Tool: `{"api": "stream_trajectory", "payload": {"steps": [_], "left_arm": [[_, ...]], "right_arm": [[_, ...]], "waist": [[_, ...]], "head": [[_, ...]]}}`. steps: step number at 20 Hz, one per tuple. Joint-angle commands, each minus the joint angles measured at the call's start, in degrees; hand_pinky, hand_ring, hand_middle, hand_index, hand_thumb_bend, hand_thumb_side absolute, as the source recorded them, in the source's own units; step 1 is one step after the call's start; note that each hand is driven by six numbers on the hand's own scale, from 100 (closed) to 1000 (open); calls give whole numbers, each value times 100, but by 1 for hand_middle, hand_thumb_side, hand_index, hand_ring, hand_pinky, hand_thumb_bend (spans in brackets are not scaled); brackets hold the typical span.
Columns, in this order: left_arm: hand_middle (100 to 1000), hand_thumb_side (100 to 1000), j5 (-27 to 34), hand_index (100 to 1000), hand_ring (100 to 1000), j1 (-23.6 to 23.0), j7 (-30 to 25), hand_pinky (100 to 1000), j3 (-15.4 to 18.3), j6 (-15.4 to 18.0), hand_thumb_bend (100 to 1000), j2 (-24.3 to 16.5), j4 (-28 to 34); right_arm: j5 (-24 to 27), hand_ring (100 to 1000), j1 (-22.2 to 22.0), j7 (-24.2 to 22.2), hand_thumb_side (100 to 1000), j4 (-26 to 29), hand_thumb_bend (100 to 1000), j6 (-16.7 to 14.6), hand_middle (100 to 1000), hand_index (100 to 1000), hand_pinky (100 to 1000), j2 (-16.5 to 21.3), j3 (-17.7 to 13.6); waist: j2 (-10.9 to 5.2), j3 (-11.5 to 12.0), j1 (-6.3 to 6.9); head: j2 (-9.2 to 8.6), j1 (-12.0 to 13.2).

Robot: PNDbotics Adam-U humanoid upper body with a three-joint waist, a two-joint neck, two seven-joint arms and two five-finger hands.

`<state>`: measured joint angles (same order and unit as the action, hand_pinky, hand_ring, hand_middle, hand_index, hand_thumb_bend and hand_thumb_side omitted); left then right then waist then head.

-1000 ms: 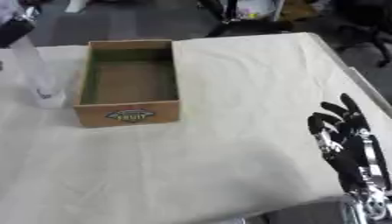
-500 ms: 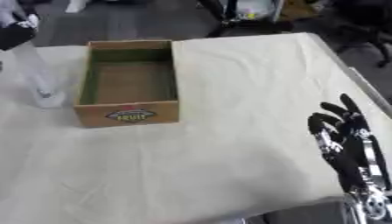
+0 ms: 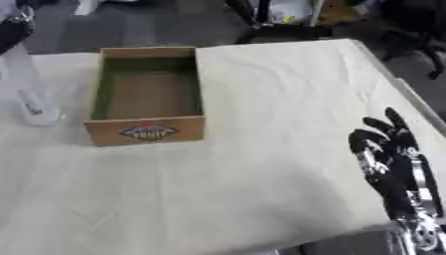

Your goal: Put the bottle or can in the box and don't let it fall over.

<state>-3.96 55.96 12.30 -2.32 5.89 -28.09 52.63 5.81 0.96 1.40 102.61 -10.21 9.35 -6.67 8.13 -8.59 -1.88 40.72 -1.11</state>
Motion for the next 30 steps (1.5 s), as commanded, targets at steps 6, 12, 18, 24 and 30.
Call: {"api": "stream_trajectory", "payload": {"steps": [6, 12, 18, 24, 30], "left_arm": [[204, 279, 981, 454, 368, 300, -130, 443, -152, 16, 100, -320, 1313], [205, 277, 1318, 455, 371, 460, -537, 449, -584, -127, 100, 100, 1680], [206, 270, 1000, 457, 374, 486, -807, 454, -805, -152, 100, 628, 1460], [225, 209, 1095, 478, 395, 373, -1014, 473, -921, -117, 100, 937, 1182], [409, 331, 1058, 669, 560, 48, -1484, 551, -1080, -237, 140, 1032, 942]], "right_arm": [[5, 769, 9, 2, 410, 61, 455, -6, 791, 993, 644, 138, -19], [8, 769, 4, -33, 411, 51, 452, 0, 791, 993, 645, 129, 20], [33, 770, 18, -90, 412, 39, 451, 0, 792, 993, 645, 102, 73], [54, 770, 23, -100, 411, 30, 449, -5, 792, 993, 646, 90, 78], [58, 770, 33, -113, 410, 25, 449, -8, 792, 993, 646, 84, 78]], "waist": [[-150, 45, 27], [-190, -34, 1], [-182, -181, -52], [-143, -269, -86], [-123, -222, -87]], "head": [[-8, -26], [9, 39], [-19, 101], [-48, 107], [-66, 58]]}}
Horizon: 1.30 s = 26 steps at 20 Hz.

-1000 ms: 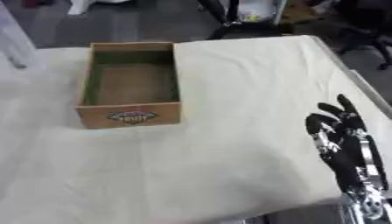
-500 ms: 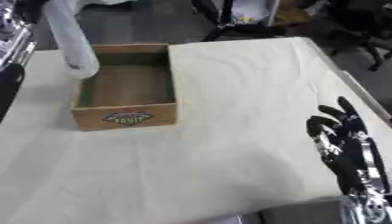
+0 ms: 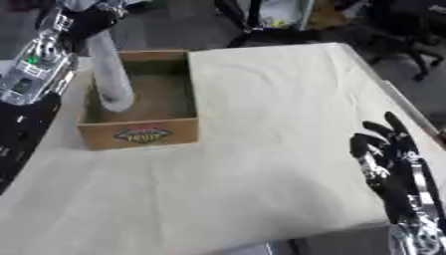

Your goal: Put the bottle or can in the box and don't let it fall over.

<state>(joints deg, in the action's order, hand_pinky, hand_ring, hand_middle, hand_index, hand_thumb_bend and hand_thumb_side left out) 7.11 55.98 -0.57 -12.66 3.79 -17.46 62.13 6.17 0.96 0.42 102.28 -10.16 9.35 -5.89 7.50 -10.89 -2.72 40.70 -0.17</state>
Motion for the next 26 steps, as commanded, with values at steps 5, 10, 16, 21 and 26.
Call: {"api": "stream_trajectory", "payload": {"steps": [5, 10, 16, 21, 26], "left_arm": [[725, 788, -759, 857, 821, -245, -637, 694, -90, 83, 702, -235, 95], [836, 845, -1240, 890, 905, -613, -670, 752, 43, 83, 777, -606, 557], [813, 802, -1041, 882, 881, -1373, -335, 735, 357, 110, 671, -1284, 1654], [795, 778, -713, 867, 868, -2344, 301, 720, 860, -80, 600, -1745, 2699], [778, 759, -604, 853, 853, -3510, 1011, 694, 1499, -252, 556, -1484, 3433]], "right_arm": [[4, 771, 14, 13, 410, 55, 447, -15, 792, 993, 647, 90, -32], [-19, 771, -20, 41, 411, 57, 446, -14, 792, 993, 647, 101, -61], [-43, 771, -53, 71, 410, 61, 446, -11, 792, 992, 647, 127, -92], [-42, 770, -69, 90, 410, 70, 446, -10, 791, 991, 647, 142, -109], [-18, 770, -63, 83, 408, 97, 448, -9, 791, 991, 646, 152, -99]], "waist": [[-82, 100, 9], [-122, 223, 43], [-153, 420, 70], [-154, 665, 85], [-121, 895, 81]], "head": [[-53, -93], [-22, -175], [-31, -262], [-42, -302], [-44, -258]]}}
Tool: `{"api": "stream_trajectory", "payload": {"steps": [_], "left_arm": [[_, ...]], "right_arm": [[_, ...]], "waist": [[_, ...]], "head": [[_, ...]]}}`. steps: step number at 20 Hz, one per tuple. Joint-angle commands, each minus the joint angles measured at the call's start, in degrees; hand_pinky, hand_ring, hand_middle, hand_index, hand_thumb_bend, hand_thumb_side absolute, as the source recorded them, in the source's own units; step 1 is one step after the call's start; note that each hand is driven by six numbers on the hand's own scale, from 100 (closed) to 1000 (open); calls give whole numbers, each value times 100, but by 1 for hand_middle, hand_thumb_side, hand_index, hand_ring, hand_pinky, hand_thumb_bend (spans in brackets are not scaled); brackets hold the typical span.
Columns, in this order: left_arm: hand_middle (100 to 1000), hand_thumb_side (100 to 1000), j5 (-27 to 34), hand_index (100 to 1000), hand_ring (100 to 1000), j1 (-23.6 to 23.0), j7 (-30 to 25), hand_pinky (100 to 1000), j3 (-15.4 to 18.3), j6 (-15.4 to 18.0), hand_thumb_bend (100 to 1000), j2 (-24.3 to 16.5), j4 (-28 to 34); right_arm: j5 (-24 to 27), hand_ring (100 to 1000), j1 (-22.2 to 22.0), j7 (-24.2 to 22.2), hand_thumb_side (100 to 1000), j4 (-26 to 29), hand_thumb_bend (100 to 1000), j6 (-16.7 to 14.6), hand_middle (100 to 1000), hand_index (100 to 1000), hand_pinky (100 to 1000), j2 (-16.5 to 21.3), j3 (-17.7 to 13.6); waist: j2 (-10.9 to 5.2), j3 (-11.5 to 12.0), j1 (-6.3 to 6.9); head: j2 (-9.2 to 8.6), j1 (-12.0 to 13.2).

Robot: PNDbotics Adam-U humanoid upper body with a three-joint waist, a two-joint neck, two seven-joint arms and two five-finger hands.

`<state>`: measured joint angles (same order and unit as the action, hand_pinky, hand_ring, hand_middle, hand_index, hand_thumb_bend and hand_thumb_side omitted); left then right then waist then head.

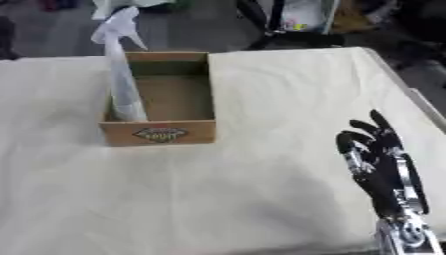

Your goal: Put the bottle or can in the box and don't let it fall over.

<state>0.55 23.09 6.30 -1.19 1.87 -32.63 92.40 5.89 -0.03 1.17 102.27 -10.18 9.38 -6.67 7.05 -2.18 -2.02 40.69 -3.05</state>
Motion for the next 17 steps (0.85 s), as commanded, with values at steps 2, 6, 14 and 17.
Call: {"api": "stream_trajectory", "payload": {"steps": [2, 6, 14, 17], "left_arm": [[776, 760, -26, 850, 853, -668, 573, 692, 602, -109, 547, 291, 653], [776, 759, -342, 846, 853, -1200, 804, 690, 885, -150, 538, 847, 965], [770, 756, -630, 839, 850, -1243, 838, 685, 974, -215, 521, 1491, 834], [770, 756, -700, 839, 850, -1203, 811, 684, 972, -200, 517, 1572, 772]], "right_arm": [[28, 770, 43, -6, 407, 109, 449, -7, 791, 992, 646, 154, -8], [57, 770, 13, -10, 404, 103, 449, -8, 791, 993, 647, 168, -7], [117, 771, 43, -88, 403, 92, 448, -12, 792, 993, 648, 166, 56], [127, 771, 35, -84, 402, 85, 448, -18, 792, 994, 648, 166, 46]], "waist": [[-44, 99, -20], [-9, 260, -64], [25, 424, -168], [53, 445, -200]], "head": [[-59, 38], [0, 199], [-71, 356], [-96, 357]]}}
